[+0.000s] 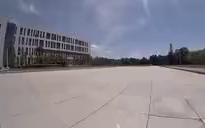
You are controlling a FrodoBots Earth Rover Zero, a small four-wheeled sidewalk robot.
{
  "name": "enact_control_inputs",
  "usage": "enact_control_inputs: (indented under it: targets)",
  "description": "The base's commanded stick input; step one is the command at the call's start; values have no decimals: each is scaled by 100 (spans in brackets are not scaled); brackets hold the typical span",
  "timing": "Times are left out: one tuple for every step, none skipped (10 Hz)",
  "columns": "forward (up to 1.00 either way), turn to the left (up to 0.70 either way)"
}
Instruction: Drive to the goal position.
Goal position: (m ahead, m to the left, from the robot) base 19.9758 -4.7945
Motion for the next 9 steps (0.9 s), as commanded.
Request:
enact_control_inputs:
  targets:
    - [69, 0]
    - [69, 0]
    - [69, 0]
    - [69, 0]
    - [69, 0]
    - [69, 0]
    - [69, 0]
    - [69, 0]
    - [69, 0]
